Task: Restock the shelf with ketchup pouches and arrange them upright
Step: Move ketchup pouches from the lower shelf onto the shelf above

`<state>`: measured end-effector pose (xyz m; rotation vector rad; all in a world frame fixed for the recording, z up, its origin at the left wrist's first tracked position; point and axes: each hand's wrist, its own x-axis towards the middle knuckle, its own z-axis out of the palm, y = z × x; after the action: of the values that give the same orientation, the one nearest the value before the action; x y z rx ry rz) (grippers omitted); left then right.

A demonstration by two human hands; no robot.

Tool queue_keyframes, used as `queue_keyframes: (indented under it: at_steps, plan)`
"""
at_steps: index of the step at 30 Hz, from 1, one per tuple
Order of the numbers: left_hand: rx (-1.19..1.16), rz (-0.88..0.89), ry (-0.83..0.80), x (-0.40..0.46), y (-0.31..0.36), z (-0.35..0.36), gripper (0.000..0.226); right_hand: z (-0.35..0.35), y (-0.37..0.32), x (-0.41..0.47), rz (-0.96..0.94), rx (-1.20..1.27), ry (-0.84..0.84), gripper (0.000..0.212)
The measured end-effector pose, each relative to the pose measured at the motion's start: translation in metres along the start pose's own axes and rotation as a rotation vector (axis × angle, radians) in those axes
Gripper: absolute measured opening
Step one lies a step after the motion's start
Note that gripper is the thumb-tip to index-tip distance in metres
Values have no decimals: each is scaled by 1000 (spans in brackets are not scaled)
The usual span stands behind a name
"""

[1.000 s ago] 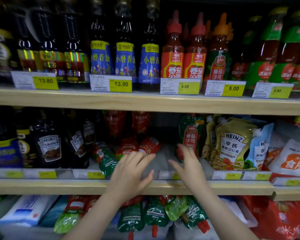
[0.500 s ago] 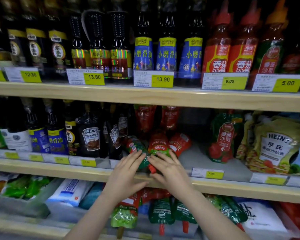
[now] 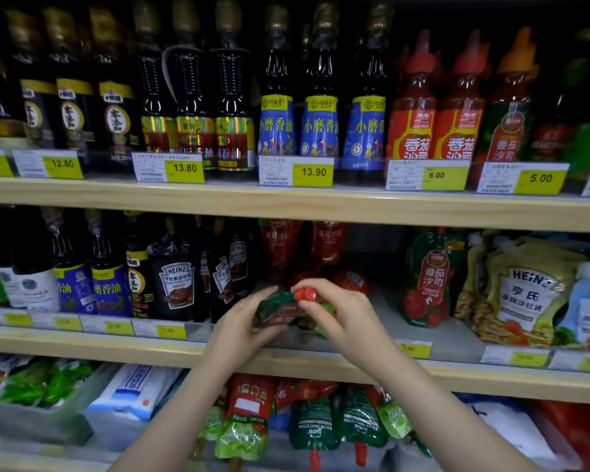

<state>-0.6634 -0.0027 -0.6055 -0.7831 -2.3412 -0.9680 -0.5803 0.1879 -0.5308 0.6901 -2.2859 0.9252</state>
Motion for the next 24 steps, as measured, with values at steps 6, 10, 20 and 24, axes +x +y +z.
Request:
queue_keyframes:
  at_steps: [6, 10, 20, 24]
  plan:
    - [143, 106, 121, 3, 19, 0, 49, -9, 5, -11, 175, 222, -61, 42]
    - [219, 336, 170, 7, 47, -2, 50, -8, 11, -26, 225, 300, 16, 47]
    - [106, 148, -225, 58, 74, 30, 73, -95, 32, -41, 350, 348, 311, 26]
    - [257, 82, -427, 62, 60, 63, 50, -108, 59, -58, 489, 305, 367, 14]
